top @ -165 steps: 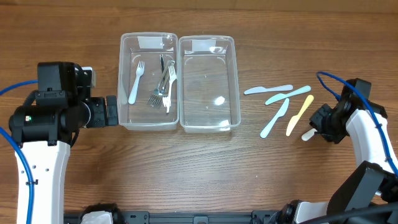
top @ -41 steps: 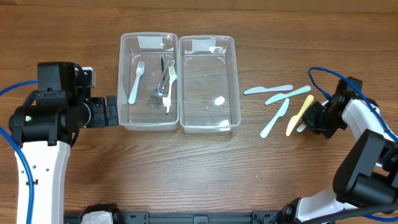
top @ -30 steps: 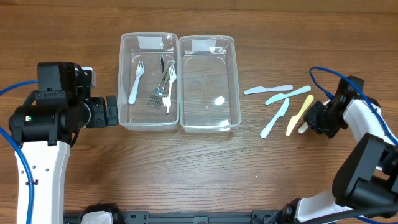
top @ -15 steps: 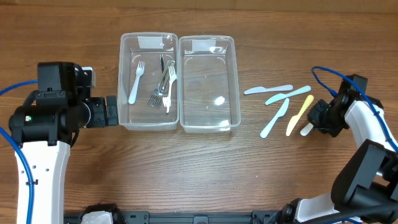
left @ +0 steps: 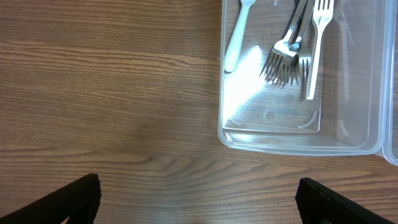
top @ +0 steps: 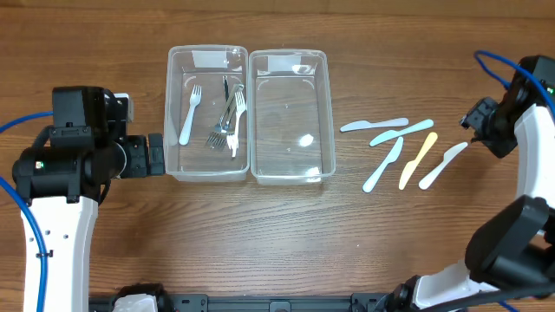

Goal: Pack container

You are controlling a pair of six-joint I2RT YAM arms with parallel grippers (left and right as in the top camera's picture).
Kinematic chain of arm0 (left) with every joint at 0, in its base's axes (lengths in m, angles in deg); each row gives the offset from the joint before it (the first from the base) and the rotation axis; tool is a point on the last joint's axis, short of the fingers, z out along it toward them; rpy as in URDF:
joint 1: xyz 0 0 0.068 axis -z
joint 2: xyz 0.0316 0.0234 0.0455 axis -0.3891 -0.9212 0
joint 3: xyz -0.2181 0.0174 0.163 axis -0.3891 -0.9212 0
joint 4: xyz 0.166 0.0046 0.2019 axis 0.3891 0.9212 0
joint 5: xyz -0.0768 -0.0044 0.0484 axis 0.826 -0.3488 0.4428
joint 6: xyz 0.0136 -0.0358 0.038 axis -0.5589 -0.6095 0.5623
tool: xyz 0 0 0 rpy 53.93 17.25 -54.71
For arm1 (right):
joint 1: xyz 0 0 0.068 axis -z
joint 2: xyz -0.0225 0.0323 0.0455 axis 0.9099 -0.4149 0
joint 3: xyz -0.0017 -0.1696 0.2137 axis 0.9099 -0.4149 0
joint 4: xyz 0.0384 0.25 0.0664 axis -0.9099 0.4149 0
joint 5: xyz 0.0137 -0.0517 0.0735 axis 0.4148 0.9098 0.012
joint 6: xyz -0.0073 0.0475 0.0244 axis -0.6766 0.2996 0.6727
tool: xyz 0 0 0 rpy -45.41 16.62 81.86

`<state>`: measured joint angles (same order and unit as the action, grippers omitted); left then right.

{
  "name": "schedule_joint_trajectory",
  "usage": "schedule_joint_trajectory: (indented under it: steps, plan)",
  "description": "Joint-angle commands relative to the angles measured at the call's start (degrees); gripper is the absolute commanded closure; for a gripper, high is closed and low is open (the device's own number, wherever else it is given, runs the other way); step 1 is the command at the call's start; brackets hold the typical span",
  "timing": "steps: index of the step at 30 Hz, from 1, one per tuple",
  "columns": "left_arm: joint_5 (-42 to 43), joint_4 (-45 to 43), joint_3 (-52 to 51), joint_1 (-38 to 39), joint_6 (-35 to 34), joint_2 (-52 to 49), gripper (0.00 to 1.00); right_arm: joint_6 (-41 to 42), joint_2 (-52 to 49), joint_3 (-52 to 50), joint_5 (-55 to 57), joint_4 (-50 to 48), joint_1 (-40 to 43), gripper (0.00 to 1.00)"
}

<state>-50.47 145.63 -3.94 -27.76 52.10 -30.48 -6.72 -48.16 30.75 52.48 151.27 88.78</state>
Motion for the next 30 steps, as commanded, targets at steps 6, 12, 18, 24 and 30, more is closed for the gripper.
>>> schedule_joint_trajectory:
  steps: [6, 12, 18, 24, 30]
  plan:
    - [0.4, 0.0, -0.3, 0.0, 1.1, 0.1, 0.0, 0.6, -11.1, 0.8, -0.6, 1.1, 0.5, 0.37]
    - [0.4, 0.2, -0.3, 0.0, 1.1, 0.1, 0.0, 0.6, -13.9, 0.8, -0.6, 1.1, 0.5, 0.37]
    - [0.4, 0.2, -0.3, 0.0, 1.1, 0.1, 0.0, 0.6, -14.3, 0.1, -1.0, 1.1, 0.5, 0.37]
    - [0.4, 0.2, -0.3, 0.0, 1.1, 0.1, 0.0, 0.5, -17.3, -0.5, -1.4, 1.2, 0.4, 0.37]
    - [0.4, 0.2, -0.3, 0.0, 1.1, 0.1, 0.0, 0.4, -18.0, -0.5, -2.4, 1.1, 0.4, 0.37]
